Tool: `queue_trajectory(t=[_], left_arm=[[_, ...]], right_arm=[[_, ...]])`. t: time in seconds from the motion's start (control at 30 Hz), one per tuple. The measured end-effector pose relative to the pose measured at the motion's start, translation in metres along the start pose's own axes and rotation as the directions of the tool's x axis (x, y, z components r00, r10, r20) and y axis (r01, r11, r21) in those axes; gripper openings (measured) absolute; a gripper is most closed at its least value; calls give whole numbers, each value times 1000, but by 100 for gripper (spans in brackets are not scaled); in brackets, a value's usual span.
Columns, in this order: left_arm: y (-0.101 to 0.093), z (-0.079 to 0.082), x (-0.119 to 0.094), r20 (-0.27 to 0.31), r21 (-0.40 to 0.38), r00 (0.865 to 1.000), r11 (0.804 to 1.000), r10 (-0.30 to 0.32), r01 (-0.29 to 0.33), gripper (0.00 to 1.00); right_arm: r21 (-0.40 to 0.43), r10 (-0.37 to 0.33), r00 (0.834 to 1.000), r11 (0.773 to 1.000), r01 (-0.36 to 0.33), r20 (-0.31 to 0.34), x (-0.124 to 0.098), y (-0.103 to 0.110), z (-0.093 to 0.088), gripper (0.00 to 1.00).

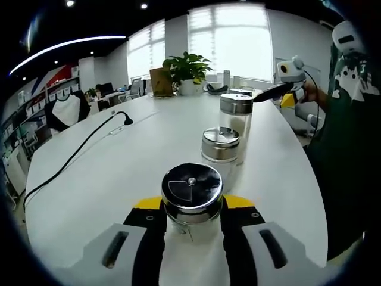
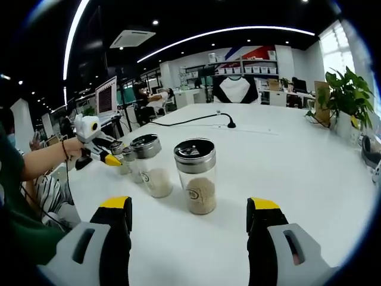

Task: Rotate the seasoning bottle until the label or dispensing opening points toward the visible target arrow and the bottle remains upright within the marked orientation range

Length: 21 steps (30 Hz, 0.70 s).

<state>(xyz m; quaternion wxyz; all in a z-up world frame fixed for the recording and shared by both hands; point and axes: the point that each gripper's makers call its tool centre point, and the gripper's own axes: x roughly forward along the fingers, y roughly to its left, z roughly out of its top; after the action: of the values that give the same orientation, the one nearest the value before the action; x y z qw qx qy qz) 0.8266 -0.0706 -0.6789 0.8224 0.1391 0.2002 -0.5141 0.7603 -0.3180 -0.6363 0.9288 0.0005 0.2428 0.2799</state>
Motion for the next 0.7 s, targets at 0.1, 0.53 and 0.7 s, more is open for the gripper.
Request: queue_trajectory(t=[0.1, 0.53, 0.7], left_arm=[[0, 0, -1, 1, -4, 1000, 1000, 3, -3, 37], [1, -2, -2, 13, -45, 999, 998, 47, -46, 37], [4, -3, -1, 13, -75, 997, 994, 79, -78, 37]], right_arm=[[2, 0, 1000, 1000, 0, -1, 1, 0, 0, 80], [-2, 1, 1000, 1000, -1, -3, 1, -1, 0, 80], [-2, 2, 1000, 1000, -2, -6, 2, 0, 0, 80]])
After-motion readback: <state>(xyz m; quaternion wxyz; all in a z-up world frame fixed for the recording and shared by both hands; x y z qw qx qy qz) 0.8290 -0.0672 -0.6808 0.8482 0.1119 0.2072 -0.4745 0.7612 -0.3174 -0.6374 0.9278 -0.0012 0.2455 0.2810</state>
